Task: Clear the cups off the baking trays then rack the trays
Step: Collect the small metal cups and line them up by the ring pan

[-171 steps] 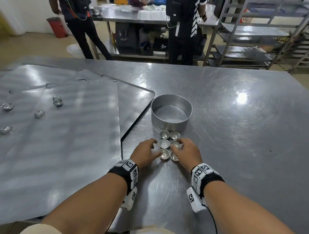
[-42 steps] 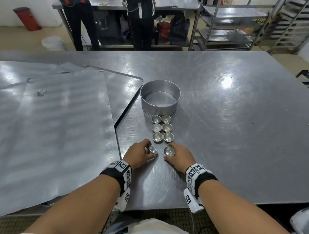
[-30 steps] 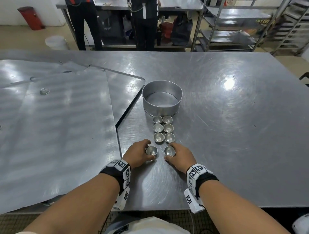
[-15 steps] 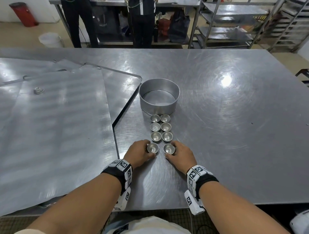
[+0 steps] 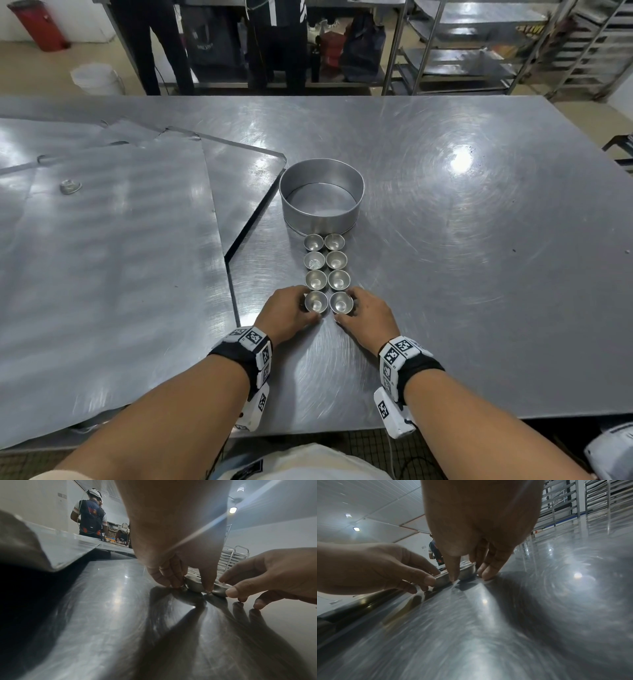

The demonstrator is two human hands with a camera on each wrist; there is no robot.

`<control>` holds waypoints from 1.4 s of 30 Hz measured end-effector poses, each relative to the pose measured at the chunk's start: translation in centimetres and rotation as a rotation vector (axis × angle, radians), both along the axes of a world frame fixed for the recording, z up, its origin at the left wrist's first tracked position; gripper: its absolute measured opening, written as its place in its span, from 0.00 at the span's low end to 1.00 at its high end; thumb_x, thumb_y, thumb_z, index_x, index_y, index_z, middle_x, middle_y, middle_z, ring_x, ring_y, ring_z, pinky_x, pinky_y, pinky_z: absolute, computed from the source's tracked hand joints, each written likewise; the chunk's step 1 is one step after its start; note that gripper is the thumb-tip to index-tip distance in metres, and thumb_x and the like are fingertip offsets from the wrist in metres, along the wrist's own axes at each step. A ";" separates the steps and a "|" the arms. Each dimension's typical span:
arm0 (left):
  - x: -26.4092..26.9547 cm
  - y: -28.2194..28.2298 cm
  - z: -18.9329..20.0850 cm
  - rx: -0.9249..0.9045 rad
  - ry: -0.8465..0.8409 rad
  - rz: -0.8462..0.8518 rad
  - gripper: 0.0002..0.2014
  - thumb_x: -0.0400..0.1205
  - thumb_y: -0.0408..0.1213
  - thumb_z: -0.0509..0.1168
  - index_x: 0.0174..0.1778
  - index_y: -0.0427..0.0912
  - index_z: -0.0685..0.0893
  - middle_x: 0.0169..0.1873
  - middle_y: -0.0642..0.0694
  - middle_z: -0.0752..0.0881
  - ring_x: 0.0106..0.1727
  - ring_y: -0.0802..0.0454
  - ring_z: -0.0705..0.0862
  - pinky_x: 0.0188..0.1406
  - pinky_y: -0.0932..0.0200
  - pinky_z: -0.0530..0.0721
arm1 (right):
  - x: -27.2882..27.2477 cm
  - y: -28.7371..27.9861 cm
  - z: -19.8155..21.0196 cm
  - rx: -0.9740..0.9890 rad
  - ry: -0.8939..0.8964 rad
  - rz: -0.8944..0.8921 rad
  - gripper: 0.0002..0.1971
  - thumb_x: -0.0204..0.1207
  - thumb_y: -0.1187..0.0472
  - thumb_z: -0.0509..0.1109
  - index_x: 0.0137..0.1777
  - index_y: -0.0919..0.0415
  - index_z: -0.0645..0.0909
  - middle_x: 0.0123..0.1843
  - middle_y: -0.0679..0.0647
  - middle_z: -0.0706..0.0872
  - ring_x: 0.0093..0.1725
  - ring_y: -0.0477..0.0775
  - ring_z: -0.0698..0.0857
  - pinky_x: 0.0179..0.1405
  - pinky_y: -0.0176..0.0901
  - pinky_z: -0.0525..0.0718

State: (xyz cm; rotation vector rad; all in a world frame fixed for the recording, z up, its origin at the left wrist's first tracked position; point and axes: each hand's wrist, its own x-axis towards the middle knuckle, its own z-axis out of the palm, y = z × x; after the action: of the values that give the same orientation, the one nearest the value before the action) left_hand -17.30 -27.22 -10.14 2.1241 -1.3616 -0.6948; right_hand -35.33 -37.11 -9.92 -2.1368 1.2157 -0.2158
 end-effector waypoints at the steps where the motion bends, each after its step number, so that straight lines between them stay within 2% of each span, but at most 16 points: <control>1: 0.0 0.0 0.0 0.005 0.000 0.001 0.14 0.74 0.52 0.77 0.50 0.52 0.86 0.39 0.59 0.85 0.40 0.63 0.82 0.38 0.65 0.73 | 0.0 0.0 0.0 0.000 -0.002 -0.001 0.16 0.71 0.49 0.77 0.57 0.46 0.82 0.52 0.43 0.87 0.48 0.48 0.83 0.46 0.40 0.75; 4: -0.1 0.0 0.1 0.021 -0.001 0.002 0.14 0.74 0.50 0.77 0.50 0.51 0.85 0.39 0.59 0.85 0.40 0.63 0.82 0.37 0.65 0.72 | 0.0 0.0 0.3 0.009 -0.009 -0.002 0.15 0.71 0.50 0.77 0.56 0.46 0.82 0.51 0.44 0.88 0.49 0.50 0.85 0.47 0.42 0.78; 9: 0.1 0.1 -0.1 0.020 0.012 0.004 0.15 0.73 0.53 0.79 0.49 0.51 0.85 0.40 0.58 0.86 0.41 0.62 0.83 0.39 0.62 0.74 | -0.3 0.0 0.7 0.033 -0.002 -0.001 0.21 0.68 0.46 0.79 0.61 0.45 0.81 0.55 0.45 0.87 0.54 0.50 0.86 0.55 0.46 0.84; 11: 0.2 0.2 0.1 0.028 0.014 0.010 0.18 0.73 0.53 0.80 0.53 0.50 0.86 0.41 0.57 0.87 0.42 0.61 0.83 0.41 0.61 0.76 | -0.3 -0.1 0.9 0.023 -0.001 -0.013 0.23 0.69 0.43 0.78 0.63 0.45 0.80 0.58 0.44 0.85 0.56 0.49 0.85 0.58 0.46 0.83; 13: 0.4 0.3 0.6 0.049 -0.002 0.026 0.25 0.73 0.55 0.79 0.59 0.45 0.86 0.45 0.52 0.87 0.45 0.56 0.85 0.45 0.57 0.81 | -0.2 -0.3 1.3 -0.010 -0.004 -0.044 0.23 0.71 0.39 0.75 0.64 0.45 0.81 0.58 0.43 0.84 0.57 0.48 0.84 0.57 0.47 0.83; 15: 0.8 0.5 1.2 0.055 -0.015 0.052 0.29 0.75 0.57 0.77 0.66 0.41 0.84 0.51 0.47 0.88 0.50 0.53 0.85 0.49 0.56 0.82 | 0.5 -0.5 2.2 -0.055 -0.017 -0.057 0.20 0.75 0.38 0.72 0.62 0.46 0.82 0.56 0.43 0.84 0.54 0.49 0.84 0.53 0.45 0.81; 18: 2.2 1.3 2.3 0.030 -0.024 0.084 0.32 0.78 0.60 0.73 0.72 0.43 0.82 0.56 0.47 0.88 0.53 0.53 0.84 0.51 0.59 0.80 | 3.1 -0.7 3.8 -0.120 -0.066 -0.010 0.15 0.79 0.41 0.70 0.57 0.49 0.83 0.53 0.46 0.87 0.51 0.52 0.85 0.48 0.45 0.78; 21: 4.4 2.8 4.1 -0.007 -0.073 0.113 0.26 0.80 0.59 0.71 0.67 0.45 0.84 0.53 0.49 0.88 0.50 0.55 0.85 0.51 0.59 0.82 | 7.6 -0.3 5.9 -0.151 -0.140 0.059 0.15 0.79 0.42 0.70 0.57 0.49 0.85 0.54 0.46 0.87 0.52 0.52 0.85 0.52 0.47 0.81; 23: 6.5 4.1 5.4 -0.016 -0.087 0.152 0.23 0.80 0.59 0.70 0.64 0.47 0.85 0.50 0.51 0.89 0.50 0.55 0.85 0.51 0.57 0.83 | 10.8 0.5 7.5 -0.170 -0.176 0.130 0.16 0.80 0.41 0.69 0.59 0.50 0.85 0.54 0.44 0.86 0.52 0.48 0.82 0.55 0.47 0.81; 25: 9.1 5.9 6.4 -0.024 -0.086 0.211 0.22 0.80 0.60 0.70 0.62 0.48 0.86 0.48 0.53 0.89 0.48 0.56 0.86 0.49 0.57 0.84 | 14.3 1.7 8.9 -0.158 -0.184 0.213 0.17 0.80 0.40 0.69 0.60 0.49 0.85 0.53 0.43 0.86 0.51 0.46 0.82 0.54 0.46 0.82; 28: 13.5 9.4 7.5 -0.039 -0.094 0.319 0.22 0.80 0.61 0.69 0.60 0.49 0.87 0.46 0.55 0.89 0.44 0.57 0.86 0.45 0.59 0.83 | 19.7 4.1 10.1 -0.162 -0.143 0.340 0.17 0.79 0.39 0.68 0.59 0.48 0.85 0.53 0.44 0.88 0.51 0.48 0.84 0.53 0.47 0.83; 35: 26.1 21.9 7.9 -0.006 -0.083 0.607 0.18 0.80 0.59 0.70 0.56 0.50 0.88 0.44 0.54 0.89 0.46 0.53 0.86 0.50 0.54 0.85 | 34.3 13.8 11.0 -0.059 -0.088 0.601 0.17 0.77 0.38 0.69 0.57 0.47 0.85 0.50 0.43 0.88 0.50 0.48 0.86 0.52 0.47 0.86; 38: 32.0 28.0 7.4 0.013 -0.065 0.706 0.17 0.79 0.58 0.70 0.53 0.50 0.88 0.41 0.56 0.87 0.41 0.56 0.86 0.47 0.54 0.86 | 41.0 18.5 10.6 -0.037 -0.059 0.680 0.16 0.78 0.39 0.70 0.58 0.47 0.85 0.49 0.43 0.89 0.49 0.48 0.86 0.49 0.44 0.84; 42: 39.4 35.4 6.4 0.052 -0.095 0.849 0.12 0.79 0.56 0.71 0.49 0.52 0.87 0.37 0.56 0.86 0.44 0.53 0.86 0.42 0.58 0.77 | 49.6 24.1 9.6 -0.026 -0.001 0.785 0.18 0.79 0.40 0.70 0.60 0.49 0.85 0.52 0.46 0.89 0.51 0.51 0.87 0.50 0.46 0.84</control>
State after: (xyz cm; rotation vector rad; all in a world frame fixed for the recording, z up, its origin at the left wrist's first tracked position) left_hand 22.15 8.20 -3.73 2.4928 -0.3716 -0.2733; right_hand 14.24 -13.05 -0.29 -2.4542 0.3031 0.1156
